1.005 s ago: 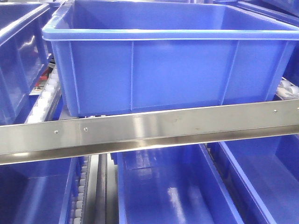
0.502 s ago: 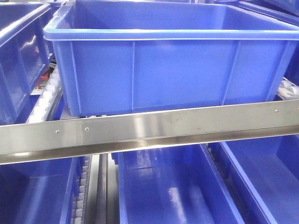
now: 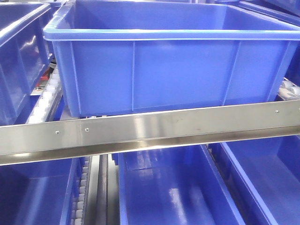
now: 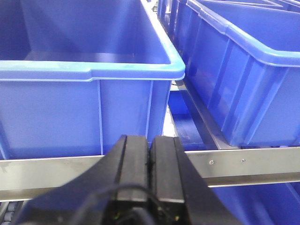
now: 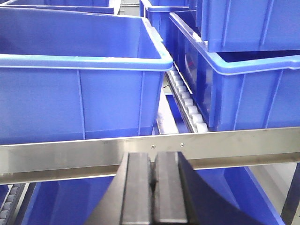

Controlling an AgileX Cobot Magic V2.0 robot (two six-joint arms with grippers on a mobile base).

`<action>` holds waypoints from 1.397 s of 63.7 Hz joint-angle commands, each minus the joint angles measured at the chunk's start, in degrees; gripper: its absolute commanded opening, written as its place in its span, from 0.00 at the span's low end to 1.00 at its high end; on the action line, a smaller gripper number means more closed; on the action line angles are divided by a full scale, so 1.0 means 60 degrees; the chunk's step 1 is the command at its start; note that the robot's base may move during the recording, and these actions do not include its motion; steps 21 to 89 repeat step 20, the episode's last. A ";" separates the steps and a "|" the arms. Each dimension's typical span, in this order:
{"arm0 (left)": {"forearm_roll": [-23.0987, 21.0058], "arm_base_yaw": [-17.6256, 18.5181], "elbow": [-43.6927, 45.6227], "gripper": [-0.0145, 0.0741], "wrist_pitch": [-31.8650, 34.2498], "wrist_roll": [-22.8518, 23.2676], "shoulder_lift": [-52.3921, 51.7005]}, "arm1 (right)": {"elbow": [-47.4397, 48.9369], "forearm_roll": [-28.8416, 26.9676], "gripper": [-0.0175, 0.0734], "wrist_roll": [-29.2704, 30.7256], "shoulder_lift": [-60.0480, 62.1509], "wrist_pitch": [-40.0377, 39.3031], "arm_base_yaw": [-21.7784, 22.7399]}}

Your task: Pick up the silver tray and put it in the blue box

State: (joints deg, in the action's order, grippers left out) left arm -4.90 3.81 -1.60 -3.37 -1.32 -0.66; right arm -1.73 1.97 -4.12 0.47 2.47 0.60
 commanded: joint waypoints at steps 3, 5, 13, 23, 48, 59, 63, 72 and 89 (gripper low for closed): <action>-0.0081 -0.0012 0.0022 0.05 0.0816 -0.0022 -0.0153 | -0.0024 0.0002 0.25 0.0082 0.0207 -0.0913 0.0050; -0.0081 -0.0012 0.0022 0.05 0.0816 -0.0022 -0.0153 | -0.0024 0.0002 0.25 0.0082 0.0207 -0.0913 0.0050; -0.0081 -0.0012 0.0022 0.05 0.0816 -0.0022 -0.0153 | -0.0024 0.0002 0.25 0.0082 0.0207 -0.0913 0.0050; -0.0081 -0.0012 0.0022 0.05 0.0816 -0.0022 -0.0153 | -0.0024 0.0002 0.25 0.0082 0.0207 -0.0913 0.0050; -0.0081 -0.0012 0.0022 0.05 0.0816 -0.0022 -0.0153 | -0.0024 0.0002 0.25 0.0082 0.0207 -0.0913 0.0050; -0.0081 -0.0012 0.0022 0.05 0.0816 -0.0022 -0.0153 | -0.0024 0.0002 0.25 0.0082 0.0207 -0.0913 0.0050; -0.0081 -0.0012 0.0022 0.05 0.0816 -0.0022 -0.0153 | -0.0024 0.0002 0.25 0.0082 0.0207 -0.0913 0.0050; -0.0081 -0.0012 0.0022 0.05 0.0816 -0.0022 -0.0153 | -0.0024 0.0002 0.25 0.0082 0.0207 -0.0913 0.0050; -0.0081 -0.0012 0.0022 0.05 0.0816 -0.0022 -0.0153 | -0.0024 0.0002 0.25 0.0082 0.0207 -0.0913 0.0050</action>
